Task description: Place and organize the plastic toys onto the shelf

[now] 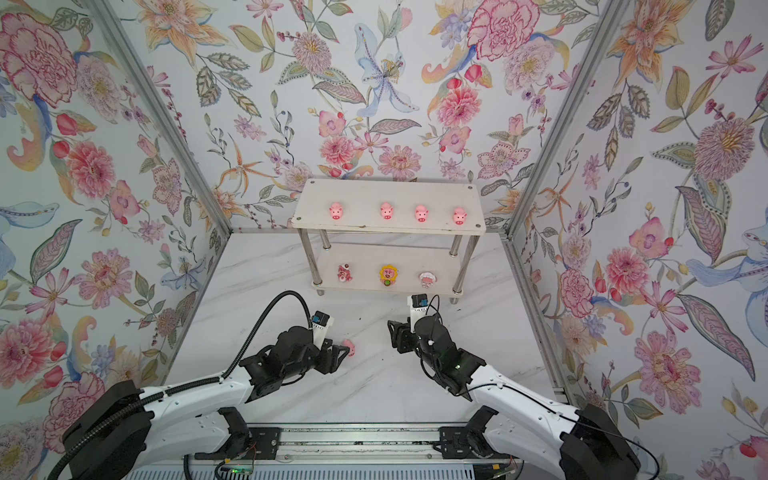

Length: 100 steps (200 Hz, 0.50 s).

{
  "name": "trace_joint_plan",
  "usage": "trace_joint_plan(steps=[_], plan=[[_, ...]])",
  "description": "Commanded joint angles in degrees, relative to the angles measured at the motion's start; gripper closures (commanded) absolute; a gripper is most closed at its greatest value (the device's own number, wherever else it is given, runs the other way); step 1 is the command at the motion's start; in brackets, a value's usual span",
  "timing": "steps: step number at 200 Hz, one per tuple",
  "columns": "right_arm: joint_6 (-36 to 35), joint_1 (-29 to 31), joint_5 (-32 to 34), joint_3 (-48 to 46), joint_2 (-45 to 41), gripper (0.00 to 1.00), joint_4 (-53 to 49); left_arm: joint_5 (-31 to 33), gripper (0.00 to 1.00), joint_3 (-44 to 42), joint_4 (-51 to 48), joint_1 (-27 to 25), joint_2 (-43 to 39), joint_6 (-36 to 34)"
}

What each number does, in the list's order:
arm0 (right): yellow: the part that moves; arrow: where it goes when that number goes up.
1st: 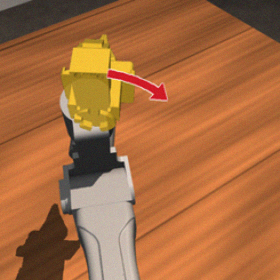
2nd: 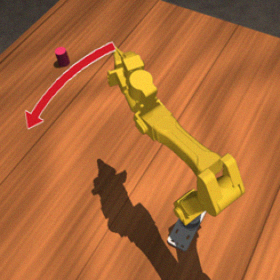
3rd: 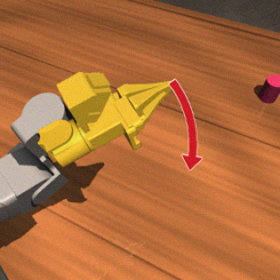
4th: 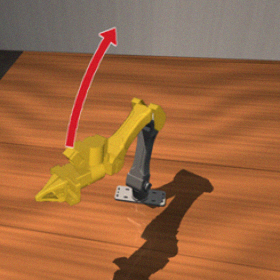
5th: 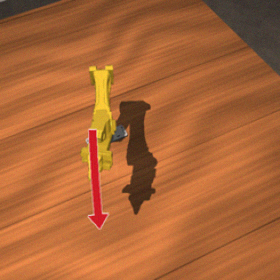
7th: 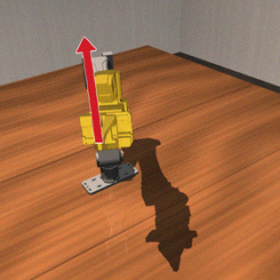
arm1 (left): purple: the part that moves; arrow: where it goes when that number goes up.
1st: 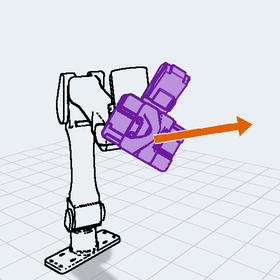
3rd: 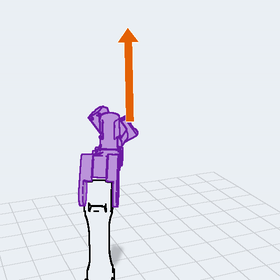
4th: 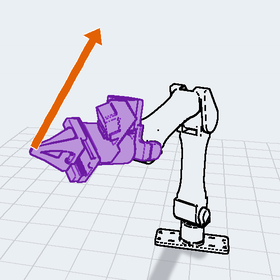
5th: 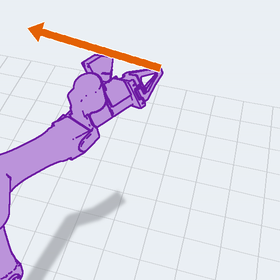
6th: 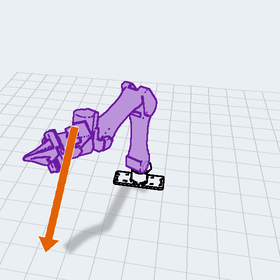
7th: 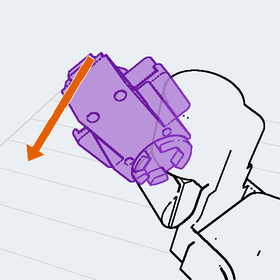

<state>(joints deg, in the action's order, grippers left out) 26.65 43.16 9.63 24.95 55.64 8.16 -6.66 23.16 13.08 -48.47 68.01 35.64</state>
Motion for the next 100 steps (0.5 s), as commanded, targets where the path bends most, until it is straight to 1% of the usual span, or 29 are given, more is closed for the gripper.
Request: trace_joint_plan(steps=[1,54,100], plan=[[0.15,-1.48,-0.65,-1.60,-2.34,0.35,-3.24,2.40,0.31,1.61,3.07,-1.10,3.32,3.34],[-2.10,-3.67,-2.75,-1.83,-4.94,0.35,-5.04,5.48,0.32,4.21,2.45,-2.38,10.32,5.42],[-3.19,-5.71,-4.72,-2.53,-5.98,0.34,-5.00,5.19,0.33,5.46,4.42,-3.56,15.79,7.35]])
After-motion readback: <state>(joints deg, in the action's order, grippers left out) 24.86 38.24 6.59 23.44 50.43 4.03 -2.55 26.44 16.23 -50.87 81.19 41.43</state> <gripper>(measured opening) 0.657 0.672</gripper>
